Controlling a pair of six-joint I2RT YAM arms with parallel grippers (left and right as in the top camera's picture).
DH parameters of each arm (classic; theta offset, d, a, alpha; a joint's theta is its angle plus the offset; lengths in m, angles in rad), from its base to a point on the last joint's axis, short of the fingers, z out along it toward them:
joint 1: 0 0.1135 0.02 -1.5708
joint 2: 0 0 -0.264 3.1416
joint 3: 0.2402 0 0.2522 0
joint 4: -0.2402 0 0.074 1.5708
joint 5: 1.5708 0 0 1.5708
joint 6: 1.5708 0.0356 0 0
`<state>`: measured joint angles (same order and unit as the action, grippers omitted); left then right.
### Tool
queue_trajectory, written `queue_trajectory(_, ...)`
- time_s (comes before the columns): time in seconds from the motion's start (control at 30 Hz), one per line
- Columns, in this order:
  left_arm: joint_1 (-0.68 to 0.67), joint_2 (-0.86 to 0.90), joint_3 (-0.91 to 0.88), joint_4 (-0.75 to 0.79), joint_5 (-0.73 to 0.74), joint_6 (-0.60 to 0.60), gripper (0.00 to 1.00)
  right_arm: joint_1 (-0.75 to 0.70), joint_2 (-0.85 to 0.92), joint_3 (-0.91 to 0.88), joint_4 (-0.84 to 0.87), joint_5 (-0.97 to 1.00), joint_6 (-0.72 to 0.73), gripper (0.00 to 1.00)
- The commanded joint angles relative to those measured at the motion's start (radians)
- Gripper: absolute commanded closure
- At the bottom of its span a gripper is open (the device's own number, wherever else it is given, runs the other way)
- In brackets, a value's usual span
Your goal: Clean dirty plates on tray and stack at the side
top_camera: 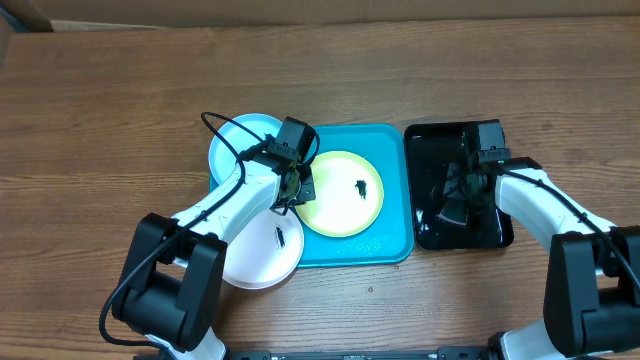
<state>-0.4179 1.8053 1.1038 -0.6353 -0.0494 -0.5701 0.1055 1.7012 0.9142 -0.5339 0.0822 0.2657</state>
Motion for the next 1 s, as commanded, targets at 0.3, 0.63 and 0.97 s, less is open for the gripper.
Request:
queue_trajectory(0.3, 0.000, 0.020, -0.002, 0.001, -0.006, 0.002, 0.82, 0.000, 0.009, 0.024, -0.011, -0.024, 0.003, 0.96)
queue_trajectory(0.63, 0.000, 0.020, -0.002, 0.001, -0.006, 0.002, 0.82, 0.000, 0.010, 0.024, -0.087, -0.074, 0.004, 0.20)
queue_trajectory(0.97, 0.000, 0.020, -0.002, 0.003, -0.006, 0.002, 0.82, 0.000, 0.009, 0.065, -0.163, -0.103, 0.003, 0.30)
